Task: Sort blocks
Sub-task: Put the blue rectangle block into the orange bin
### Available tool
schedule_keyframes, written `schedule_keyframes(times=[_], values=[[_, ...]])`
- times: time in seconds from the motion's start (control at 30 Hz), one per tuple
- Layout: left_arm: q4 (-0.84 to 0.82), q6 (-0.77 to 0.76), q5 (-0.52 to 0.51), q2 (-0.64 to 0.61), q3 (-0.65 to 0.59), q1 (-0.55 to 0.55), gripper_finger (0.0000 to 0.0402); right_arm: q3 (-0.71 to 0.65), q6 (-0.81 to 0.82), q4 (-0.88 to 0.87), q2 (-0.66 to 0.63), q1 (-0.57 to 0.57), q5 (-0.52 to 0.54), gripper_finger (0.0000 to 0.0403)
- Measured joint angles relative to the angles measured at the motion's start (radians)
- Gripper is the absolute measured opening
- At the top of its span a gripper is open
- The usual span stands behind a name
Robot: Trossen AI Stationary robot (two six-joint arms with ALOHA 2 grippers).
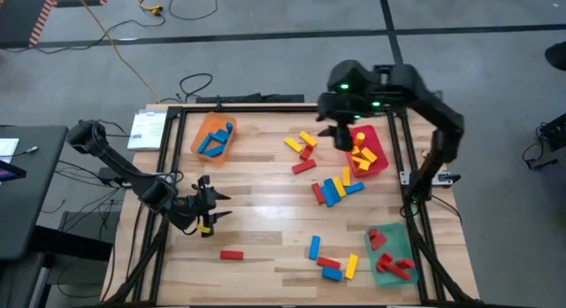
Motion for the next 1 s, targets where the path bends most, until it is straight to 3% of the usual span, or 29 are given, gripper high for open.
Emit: schedule_keyframes(times=[0.2, 0.5, 0.7, 1.0], values=[[0.008, -0.003, 0.0, 0.043, 0.0, 0.0, 0.0197, -0.148, -0.043, 0.082, -0.172, 0.032, -0.144, 0.0218], [0.06, 0.008, 0.007, 0.06, 0.0, 0.0, 0.0197, -0.693, 0.015, 0.449, -0.558, 0.037, -0.177, 0.0218], [0.095, -0.01, 0.12, 0.06, 0.0, -0.001, 0.0197, -1.039, 0.108, 0.637, -0.761, 0.05, -0.213, 0.0218], [0.121, -0.043, 0.149, 0.06, 0.0, -0.056, 0.0197, -1.355, 0.23, 0.864, -0.929, 0.191, -0.212, 0.0218]])
